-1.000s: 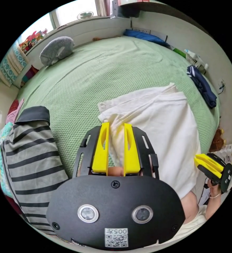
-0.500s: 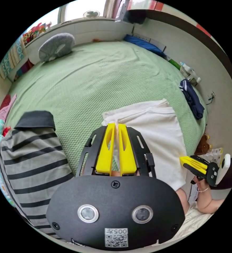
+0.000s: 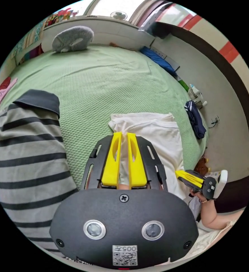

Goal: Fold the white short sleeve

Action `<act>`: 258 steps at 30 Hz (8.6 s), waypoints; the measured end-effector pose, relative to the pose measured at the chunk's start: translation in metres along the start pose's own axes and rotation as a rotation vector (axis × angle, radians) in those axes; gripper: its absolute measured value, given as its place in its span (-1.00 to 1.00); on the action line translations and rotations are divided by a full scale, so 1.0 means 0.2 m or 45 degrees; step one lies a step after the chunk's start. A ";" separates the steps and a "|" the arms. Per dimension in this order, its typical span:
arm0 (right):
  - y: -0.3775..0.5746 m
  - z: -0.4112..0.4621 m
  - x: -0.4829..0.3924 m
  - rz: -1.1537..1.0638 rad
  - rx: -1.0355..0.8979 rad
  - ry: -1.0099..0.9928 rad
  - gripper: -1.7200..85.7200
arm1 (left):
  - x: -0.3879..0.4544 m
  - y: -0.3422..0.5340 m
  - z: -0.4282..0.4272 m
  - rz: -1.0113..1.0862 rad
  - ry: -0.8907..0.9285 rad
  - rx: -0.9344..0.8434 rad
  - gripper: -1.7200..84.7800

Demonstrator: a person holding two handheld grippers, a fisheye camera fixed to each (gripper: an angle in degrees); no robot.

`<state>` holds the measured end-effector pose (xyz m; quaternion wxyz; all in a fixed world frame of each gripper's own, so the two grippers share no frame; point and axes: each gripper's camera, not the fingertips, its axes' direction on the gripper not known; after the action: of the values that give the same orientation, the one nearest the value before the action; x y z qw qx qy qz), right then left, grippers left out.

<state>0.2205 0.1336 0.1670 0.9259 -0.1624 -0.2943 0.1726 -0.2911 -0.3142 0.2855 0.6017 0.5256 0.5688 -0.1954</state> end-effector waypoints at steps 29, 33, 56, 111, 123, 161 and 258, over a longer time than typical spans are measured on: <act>0.16 -0.14 -0.16 0.114 -0.006 0.041 -0.98 | 0.68 0.99 -0.08 0.042 -0.292 -0.224 -0.87; 0.18 -0.08 -0.17 0.086 -0.011 0.041 -0.98 | 0.79 1.02 -0.05 0.135 -0.432 -0.230 -0.88; 0.21 0.01 -0.31 0.025 0.016 0.108 -0.99 | 0.72 1.43 -0.45 -0.046 -0.311 0.125 -0.89; 0.25 0.00 0.24 -0.141 0.184 -0.018 -0.97 | 0.44 1.52 -0.30 0.075 -0.107 -0.127 -0.87; -0.42 0.32 0.82 0.151 0.192 -0.129 -0.73 | 0.40 1.49 -0.35 -0.075 -0.105 -0.027 -0.68; -0.60 0.08 0.87 0.132 0.273 -0.134 -0.98 | 0.91 0.97 -0.12 0.050 0.048 -0.167 -0.82; -0.06 -0.32 0.06 0.188 0.263 -0.385 -0.72 | 0.45 1.72 -0.98 -0.261 -0.117 0.073 -0.83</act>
<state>0.2708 0.1166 0.1288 0.8677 -0.0599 -0.3981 0.2918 -0.0737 0.0143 0.3865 0.5886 0.4722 0.5856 -0.2960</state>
